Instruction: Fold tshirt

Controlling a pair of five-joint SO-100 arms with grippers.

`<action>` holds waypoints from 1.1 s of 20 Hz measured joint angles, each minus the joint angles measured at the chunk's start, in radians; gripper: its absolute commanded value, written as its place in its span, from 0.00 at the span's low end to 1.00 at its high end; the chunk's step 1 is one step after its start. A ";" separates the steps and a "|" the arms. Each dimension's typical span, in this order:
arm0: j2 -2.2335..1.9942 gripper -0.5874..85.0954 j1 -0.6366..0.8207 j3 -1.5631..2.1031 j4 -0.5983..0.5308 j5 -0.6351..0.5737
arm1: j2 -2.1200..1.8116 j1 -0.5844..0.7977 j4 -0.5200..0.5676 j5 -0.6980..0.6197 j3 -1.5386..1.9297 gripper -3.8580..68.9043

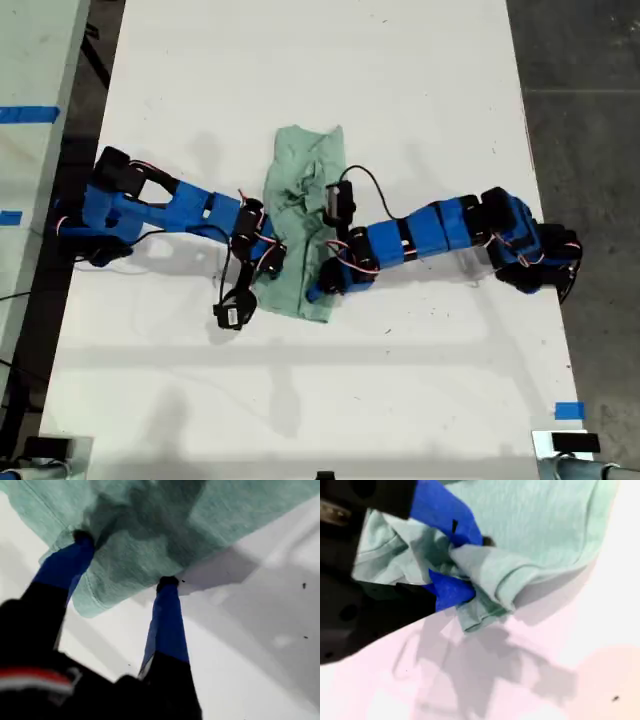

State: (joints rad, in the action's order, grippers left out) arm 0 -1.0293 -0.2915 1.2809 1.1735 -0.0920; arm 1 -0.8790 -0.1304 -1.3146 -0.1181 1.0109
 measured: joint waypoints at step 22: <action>-0.014 0.01 -0.179 -0.515 0.259 -0.224 | -0.193 -0.193 -0.133 -0.106 -0.160 0.02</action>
State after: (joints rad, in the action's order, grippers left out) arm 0 -1.0431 -0.4709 0.7655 1.4327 -0.3160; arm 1 -1.0723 -0.3237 -1.4481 -0.2240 0.8514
